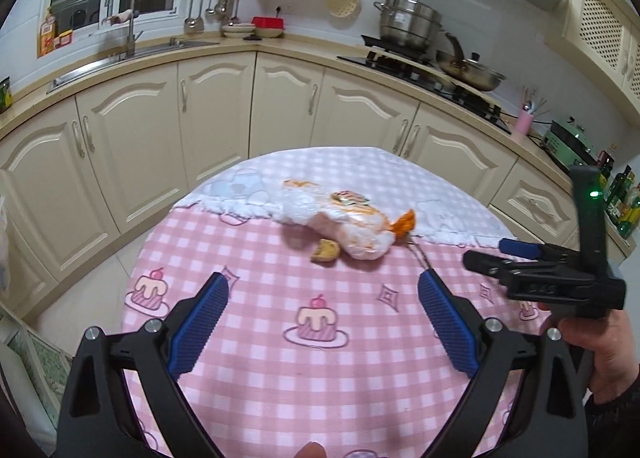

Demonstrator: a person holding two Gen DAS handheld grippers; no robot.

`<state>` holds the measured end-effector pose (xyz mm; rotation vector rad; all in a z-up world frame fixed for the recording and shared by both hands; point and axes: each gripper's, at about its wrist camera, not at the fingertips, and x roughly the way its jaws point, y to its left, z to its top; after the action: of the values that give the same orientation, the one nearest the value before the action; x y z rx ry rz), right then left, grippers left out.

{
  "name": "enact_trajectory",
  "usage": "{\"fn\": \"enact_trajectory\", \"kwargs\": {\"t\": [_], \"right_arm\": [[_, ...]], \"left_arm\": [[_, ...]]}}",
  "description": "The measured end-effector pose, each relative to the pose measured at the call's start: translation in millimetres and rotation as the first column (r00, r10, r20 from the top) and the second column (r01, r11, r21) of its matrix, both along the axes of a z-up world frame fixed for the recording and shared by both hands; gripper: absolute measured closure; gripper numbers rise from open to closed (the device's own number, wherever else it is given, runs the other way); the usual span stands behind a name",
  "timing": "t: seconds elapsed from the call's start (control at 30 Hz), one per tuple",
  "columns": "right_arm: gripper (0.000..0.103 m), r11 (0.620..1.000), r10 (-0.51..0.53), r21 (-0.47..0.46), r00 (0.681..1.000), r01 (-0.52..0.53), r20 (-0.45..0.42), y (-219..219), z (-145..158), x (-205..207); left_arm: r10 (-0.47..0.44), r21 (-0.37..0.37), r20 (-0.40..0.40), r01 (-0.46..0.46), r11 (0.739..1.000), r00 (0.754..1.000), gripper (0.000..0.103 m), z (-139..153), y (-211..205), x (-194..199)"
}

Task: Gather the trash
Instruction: 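Grasp the orange snack on a stick with the right tool while the left tool grasps the white plastic bag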

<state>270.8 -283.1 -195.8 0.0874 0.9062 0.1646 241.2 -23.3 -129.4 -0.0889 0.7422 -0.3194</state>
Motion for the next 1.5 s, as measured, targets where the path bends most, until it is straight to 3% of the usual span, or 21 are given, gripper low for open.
{"fn": "enact_trajectory", "kwargs": {"t": [0.1,0.17,0.33,0.4,0.43,0.47,0.77,1.03,1.07,1.1,1.17,1.2,1.23,1.27,1.3,1.33,1.37,1.4,1.5], "right_arm": [[0.008,0.999,0.029,-0.018,0.999,-0.029,-0.023,14,-11,15],[0.018,0.999,0.042,-0.032,0.999,-0.043,-0.032,21,-16,22],[0.066,0.997,0.060,-0.039,0.996,-0.063,-0.073,27,-31,38],[0.078,0.997,0.072,-0.013,0.995,-0.073,-0.068,25,-33,39],[0.093,0.997,0.078,-0.003,0.995,-0.078,-0.061,24,-34,38],[0.097,0.997,0.076,0.001,0.995,-0.076,-0.058,24,-33,39],[0.098,0.998,0.020,0.058,1.000,-0.019,-0.009,-8,-19,20],[0.097,0.998,0.037,0.059,0.999,-0.035,-0.033,-13,-25,16],[0.097,0.998,0.035,0.062,0.999,-0.033,-0.035,-13,-27,17],[0.096,0.997,0.034,0.064,0.999,-0.031,-0.036,-12,-28,18],[0.092,0.997,0.038,0.062,0.999,-0.036,-0.039,-8,-30,21],[0.081,0.998,0.044,0.057,0.998,-0.042,-0.044,-6,-32,23],[0.061,0.998,0.052,0.045,0.997,-0.049,-0.055,-2,-35,25],[0.052,0.997,0.060,0.045,0.997,-0.058,-0.050,1,-35,26],[0.050,0.997,0.063,0.037,0.997,-0.062,-0.044,3,-36,25],[0.054,0.998,0.063,0.018,0.997,-0.062,-0.042,6,-36,26],[0.065,0.998,0.053,-0.020,0.998,-0.054,-0.034,8,-37,26],[0.089,0.998,0.038,-0.038,0.999,-0.040,-0.033,7,-38,27],[0.097,0.999,0.037,0.014,0.999,-0.037,-0.036,-1,-36,25]], "left_arm": [[0.012,-0.001,-0.011,-0.012,1.000,1.000,0.009,-5,6,5],[0.015,0.000,-0.018,-0.015,1.000,1.000,0.009,-8,8,9],[0.005,0.000,-0.037,-0.005,1.000,0.999,0.009,-14,-3,24],[-0.008,-0.001,-0.046,0.008,1.000,0.999,0.009,-15,-12,34],[-0.015,-0.004,-0.047,0.015,1.000,0.999,0.009,-16,-17,38],[-0.019,-0.004,-0.050,0.019,1.000,0.999,0.009,-17,-21,43],[0.005,0.000,-0.156,-0.006,1.000,0.988,0.009,-53,-54,111],[-0.001,0.009,-0.216,0.003,1.000,0.976,0.010,-72,-66,146],[-0.015,0.010,-0.213,0.017,1.000,0.977,0.013,-72,-68,147],[-0.031,0.015,-0.217,0.035,0.999,0.976,0.023,-73,-69,149],[-0.050,0.015,-0.213,0.055,0.998,0.976,0.029,-74,-72,150],[-0.059,0.017,-0.209,0.064,0.998,0.976,0.033,-75,-73,150],[-0.071,0.018,-0.206,0.076,0.997,0.976,0.036,-75,-74,149],[-0.079,0.018,-0.203,0.085,0.996,0.976,0.038,-74,-74,149],[-0.087,0.015,-0.200,0.092,0.996,0.976,0.040,-73,-74,148],[-0.094,0.011,-0.199,0.098,0.995,0.975,0.041,-72,-73,147],[-0.100,0.007,-0.197,0.104,0.995,0.975,0.042,-72,-72,145],[-0.102,0.005,-0.195,0.105,0.994,0.975,0.043,-71,-71,144],[-0.115,-0.004,-0.181,0.117,0.993,0.977,0.045,-67,-67,134]]}}
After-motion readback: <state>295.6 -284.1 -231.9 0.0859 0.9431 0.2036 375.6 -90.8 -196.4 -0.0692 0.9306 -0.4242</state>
